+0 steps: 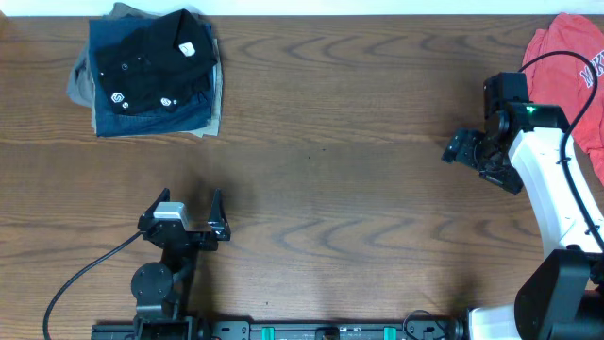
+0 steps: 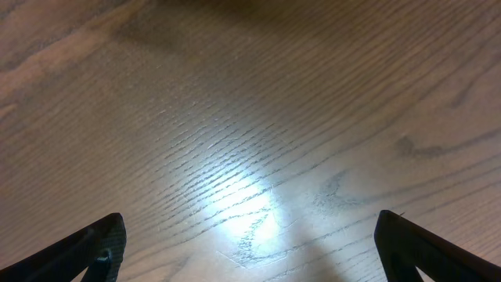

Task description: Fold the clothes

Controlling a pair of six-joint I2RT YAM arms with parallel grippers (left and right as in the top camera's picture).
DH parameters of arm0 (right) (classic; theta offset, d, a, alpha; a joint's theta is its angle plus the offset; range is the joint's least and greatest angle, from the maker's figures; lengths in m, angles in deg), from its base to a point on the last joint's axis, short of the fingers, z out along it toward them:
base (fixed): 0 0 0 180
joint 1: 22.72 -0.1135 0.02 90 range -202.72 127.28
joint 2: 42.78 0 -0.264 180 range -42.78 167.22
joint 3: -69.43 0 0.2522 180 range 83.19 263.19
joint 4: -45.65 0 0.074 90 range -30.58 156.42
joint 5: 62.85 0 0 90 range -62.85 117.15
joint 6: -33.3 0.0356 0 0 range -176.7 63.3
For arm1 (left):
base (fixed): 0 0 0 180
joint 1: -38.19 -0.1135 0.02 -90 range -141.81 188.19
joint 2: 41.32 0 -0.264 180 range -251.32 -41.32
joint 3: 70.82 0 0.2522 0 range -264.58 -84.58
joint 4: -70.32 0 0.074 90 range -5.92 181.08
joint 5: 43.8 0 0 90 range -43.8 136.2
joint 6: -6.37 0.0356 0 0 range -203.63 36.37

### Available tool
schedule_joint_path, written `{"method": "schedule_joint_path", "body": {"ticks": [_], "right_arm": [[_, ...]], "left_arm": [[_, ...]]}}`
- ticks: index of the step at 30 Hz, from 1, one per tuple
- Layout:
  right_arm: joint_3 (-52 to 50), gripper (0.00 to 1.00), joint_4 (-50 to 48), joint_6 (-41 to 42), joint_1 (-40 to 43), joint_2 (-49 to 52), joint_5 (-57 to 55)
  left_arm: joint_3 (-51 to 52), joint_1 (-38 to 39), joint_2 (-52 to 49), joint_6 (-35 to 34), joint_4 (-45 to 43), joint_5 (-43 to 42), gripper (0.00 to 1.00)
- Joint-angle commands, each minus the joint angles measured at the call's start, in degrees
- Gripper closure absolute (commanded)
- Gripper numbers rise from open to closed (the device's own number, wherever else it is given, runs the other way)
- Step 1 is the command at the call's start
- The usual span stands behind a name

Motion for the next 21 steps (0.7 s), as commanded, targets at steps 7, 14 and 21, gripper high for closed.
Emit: {"method": "schedule_joint_path", "body": {"ticks": [7, 14, 21], "right_arm": [[0.3, 0.01, 0.0, -0.4, 0.2, -0.1, -1.0], [0.2, 0.01, 0.0, -0.4, 0.2, -0.1, -1.0], [0.0, 0.01, 0.0, -0.4, 0.2, -2.0, -1.0]], "left_arm": [[0.8, 0.1, 0.5, 1.2, 2.2, -0.4, 0.02], [0.8, 0.1, 0.5, 1.2, 2.2, -0.4, 0.02], [0.8, 0.1, 0.5, 1.2, 2.2, -0.4, 0.02]]}}
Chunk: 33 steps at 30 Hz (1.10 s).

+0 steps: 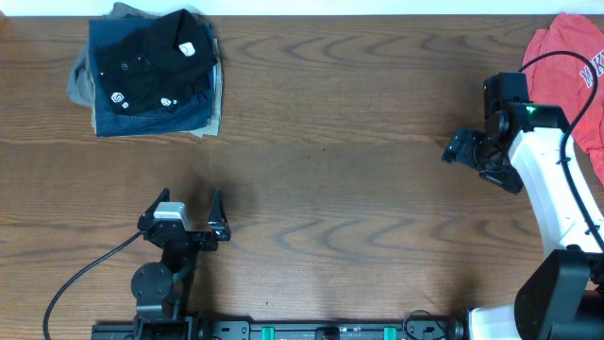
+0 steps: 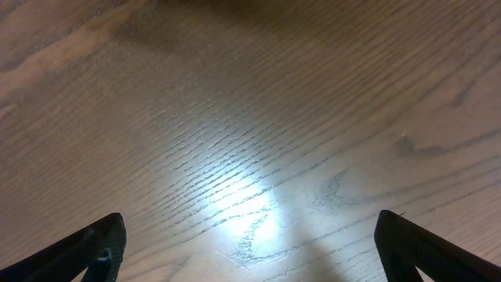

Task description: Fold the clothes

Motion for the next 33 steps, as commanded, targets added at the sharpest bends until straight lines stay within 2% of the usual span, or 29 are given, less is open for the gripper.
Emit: {"method": "schedule_joint_path", "body": {"ticks": [1, 13, 18, 25, 33], "right_arm": [[0.0, 0.01, 0.0, -0.4, 0.1, -2.8, -1.0], [0.0, 0.01, 0.0, -0.4, -2.1, -21.7, -2.0], [-2.7, 0.01, -3.1, -0.3, -2.1, -31.0, -1.0], [-19.8, 0.01, -21.3, -0.4, -2.8, -47.1, 7.8], [-43.3, 0.01, -36.8, -0.4, -5.1, -69.7, 9.5]], "left_arm": [[0.8, 0.1, 0.5, 0.8, 2.2, -0.4, 0.02], [0.8, 0.1, 0.5, 0.8, 2.2, -0.4, 0.02], [0.8, 0.1, 0.5, 0.8, 2.2, -0.4, 0.02], [0.8, 0.1, 0.5, 0.7, 2.2, -0.4, 0.02], [0.8, 0.1, 0.5, 0.8, 2.2, -0.4, 0.02]]}}
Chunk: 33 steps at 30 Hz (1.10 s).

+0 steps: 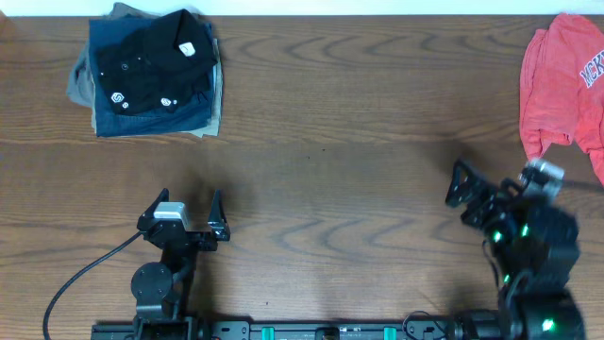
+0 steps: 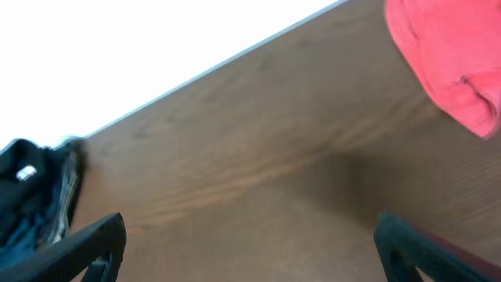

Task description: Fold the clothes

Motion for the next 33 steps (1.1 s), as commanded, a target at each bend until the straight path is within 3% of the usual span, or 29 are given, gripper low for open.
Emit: {"method": "schedule_joint_path", "body": {"ticks": [1, 8, 15, 27, 33], "right_arm": [[-6.9, 0.01, -3.8, -0.5, -1.1, -8.4, 1.4], [-16.3, 0.01, -10.1, -5.4, -1.7, -22.1, 3.6], [-23.4, 0.01, -15.7, -6.0, -2.5, -28.4, 4.4], [-33.8, 0.01, -30.2, -6.0, -2.7, -28.4, 4.4], [-33.8, 0.01, -28.4, -11.4, -2.7, -28.4, 4.3]], "left_arm": [[1.0, 0.1, 0.5, 0.4, 1.9, -0.8, 0.02], [1.0, 0.1, 0.5, 0.4, 1.9, -0.8, 0.02], [1.0, 0.1, 0.5, 0.3, 1.9, -0.8, 0.02], [1.0, 0.1, 0.5, 0.4, 1.9, -0.8, 0.02], [1.0, 0.1, 0.5, 0.4, 1.9, -0.8, 0.02]]}}
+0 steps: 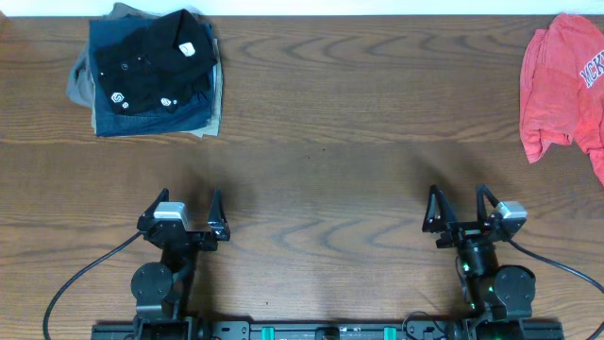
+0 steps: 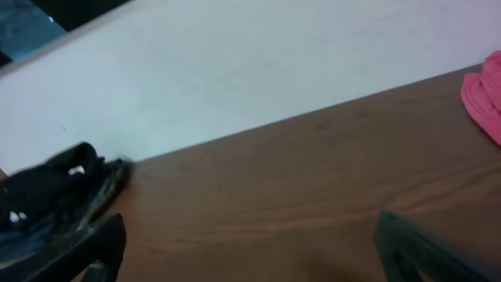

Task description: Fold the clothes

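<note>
A crumpled red shirt (image 1: 563, 80) with white lettering lies at the table's far right corner; its edge (image 2: 484, 94) shows in the right wrist view. A folded stack of dark clothes (image 1: 151, 71), black shirt on top, sits at the far left, and appears blurred (image 2: 55, 196) in the wrist view. My right gripper (image 1: 460, 210) rests open near the front edge, right of centre, holding nothing, far from the red shirt. My left gripper (image 1: 184, 215) rests open near the front left, also holding nothing.
The brown wooden table (image 1: 330, 142) runs between the two piles. A white wall (image 2: 258, 63) stands behind the table's far edge. Black cables (image 1: 75, 279) trail from both arm bases along the front edge.
My right arm has drawn back from the right side to its resting spot at the front edge, gripper still open. Its camera now looks level across the table. The left arm stayed put.
My right gripper hovered open low over bare wood just left of the red shirt for two moments. Then it had pulled back toward the front, the shirt left lying in the corner. Now it rests at the front edge beside the idle left arm.
</note>
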Controlling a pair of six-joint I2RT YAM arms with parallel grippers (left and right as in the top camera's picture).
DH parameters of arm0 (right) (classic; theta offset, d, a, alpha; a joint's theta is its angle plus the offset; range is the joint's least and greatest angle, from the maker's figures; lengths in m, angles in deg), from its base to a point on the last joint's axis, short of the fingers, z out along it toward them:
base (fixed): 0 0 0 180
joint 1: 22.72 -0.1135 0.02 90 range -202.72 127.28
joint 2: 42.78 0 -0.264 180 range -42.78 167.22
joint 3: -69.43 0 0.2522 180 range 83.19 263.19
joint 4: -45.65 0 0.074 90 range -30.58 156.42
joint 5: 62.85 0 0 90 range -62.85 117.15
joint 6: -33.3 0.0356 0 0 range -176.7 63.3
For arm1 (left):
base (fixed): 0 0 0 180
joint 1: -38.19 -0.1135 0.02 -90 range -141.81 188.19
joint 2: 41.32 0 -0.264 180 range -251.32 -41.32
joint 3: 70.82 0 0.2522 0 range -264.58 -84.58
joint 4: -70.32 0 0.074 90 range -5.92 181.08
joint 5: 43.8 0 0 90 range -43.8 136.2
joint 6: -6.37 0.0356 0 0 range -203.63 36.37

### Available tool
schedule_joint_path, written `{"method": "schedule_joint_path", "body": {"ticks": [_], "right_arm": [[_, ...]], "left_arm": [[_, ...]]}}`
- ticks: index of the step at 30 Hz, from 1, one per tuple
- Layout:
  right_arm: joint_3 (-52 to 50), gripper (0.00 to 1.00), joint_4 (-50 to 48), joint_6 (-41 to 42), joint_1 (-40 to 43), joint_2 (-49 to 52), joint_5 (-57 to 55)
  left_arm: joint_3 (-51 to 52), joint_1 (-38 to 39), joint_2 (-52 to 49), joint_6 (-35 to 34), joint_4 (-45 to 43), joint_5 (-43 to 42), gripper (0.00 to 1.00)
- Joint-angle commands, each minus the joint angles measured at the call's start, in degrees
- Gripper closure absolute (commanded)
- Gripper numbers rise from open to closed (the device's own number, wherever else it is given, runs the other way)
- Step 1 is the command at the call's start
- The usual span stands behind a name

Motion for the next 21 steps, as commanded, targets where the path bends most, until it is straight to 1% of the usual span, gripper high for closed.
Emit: {"method": "schedule_joint_path", "body": {"ticks": [1, 5, 8, 21], "right_arm": [[-0.1, 0.01, 0.6, -5.1, -0.5, -0.4, 0.1], [-0.1, 0.01, 4.3, -8.7, -0.5, -0.4, 0.0], [-0.1, 0.01, 4.2, -11.0, -0.5, -0.4, 0.0], [-0.1, 0.01, 4.2, -11.1, -0.4, -0.4, 0.0]], "left_arm": [[1.0, 0.1, 0.5, 0.3, 1.9, -0.8, 0.02], [1.0, 0.1, 0.5, 0.3, 1.9, -0.8, 0.02], [1.0, 0.1, 0.5, 0.3, 1.9, -0.8, 0.02], [1.0, 0.1, 0.5, 0.3, 1.9, -0.8, 0.02]]}}
